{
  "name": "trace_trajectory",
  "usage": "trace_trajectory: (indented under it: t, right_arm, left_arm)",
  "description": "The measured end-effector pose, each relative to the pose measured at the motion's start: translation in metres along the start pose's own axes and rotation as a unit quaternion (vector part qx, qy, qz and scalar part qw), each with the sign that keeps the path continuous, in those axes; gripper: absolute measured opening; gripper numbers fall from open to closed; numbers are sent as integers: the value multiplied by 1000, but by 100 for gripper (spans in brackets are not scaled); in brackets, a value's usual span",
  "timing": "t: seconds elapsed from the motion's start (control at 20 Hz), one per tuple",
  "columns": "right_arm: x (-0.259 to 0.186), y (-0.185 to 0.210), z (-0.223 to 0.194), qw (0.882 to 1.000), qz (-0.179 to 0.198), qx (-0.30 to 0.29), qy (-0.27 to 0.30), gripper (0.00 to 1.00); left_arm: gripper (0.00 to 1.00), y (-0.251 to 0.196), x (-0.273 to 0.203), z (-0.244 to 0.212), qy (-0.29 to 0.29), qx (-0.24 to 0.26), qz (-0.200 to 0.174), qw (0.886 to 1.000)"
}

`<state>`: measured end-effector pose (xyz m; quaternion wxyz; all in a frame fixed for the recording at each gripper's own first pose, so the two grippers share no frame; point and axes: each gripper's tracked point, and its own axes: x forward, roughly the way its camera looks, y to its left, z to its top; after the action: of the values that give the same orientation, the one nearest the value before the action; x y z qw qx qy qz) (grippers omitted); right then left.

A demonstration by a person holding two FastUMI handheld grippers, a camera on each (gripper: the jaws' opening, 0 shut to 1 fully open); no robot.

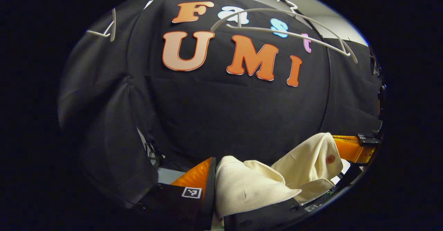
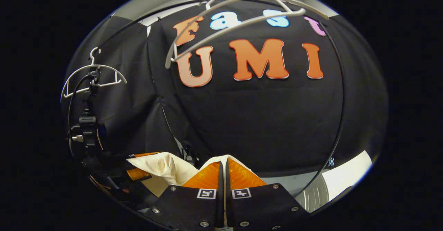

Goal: Grasp the clothes on the hanger with both hands and then place them into the laundry hamper below.

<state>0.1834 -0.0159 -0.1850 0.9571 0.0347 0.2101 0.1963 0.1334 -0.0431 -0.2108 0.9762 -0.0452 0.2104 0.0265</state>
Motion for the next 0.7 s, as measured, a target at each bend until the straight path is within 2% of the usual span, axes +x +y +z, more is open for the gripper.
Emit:
trace_trajectory:
  t: [0.1,0.3,0.4,0.5,0.55,0.65,0.7]
  right_arm:
    - [26,-9,-31,999,-6,14,39,2]
    - [45,-15,-113,991,-9,45,124,6]
    - [61,-16,-158,984,-10,46,172,9]
    - [66,-17,-209,972,-6,57,228,12]
    - [66,-15,-226,967,-1,67,244,16]
    - [70,-17,-259,958,-6,78,275,32]
    - [70,-20,-273,954,-13,79,290,39]
  left_arm:
    - [28,0,13,-30,37,0,-5,999]
    - [29,3,30,-111,126,21,4,992]
    - [28,4,35,-154,169,22,1,985]
    - [31,6,31,-196,230,17,1,973]
    - [36,7,30,-219,261,9,1,965]
    - [55,22,25,-253,307,6,10,952]
    - [68,32,21,-270,323,9,17,946]
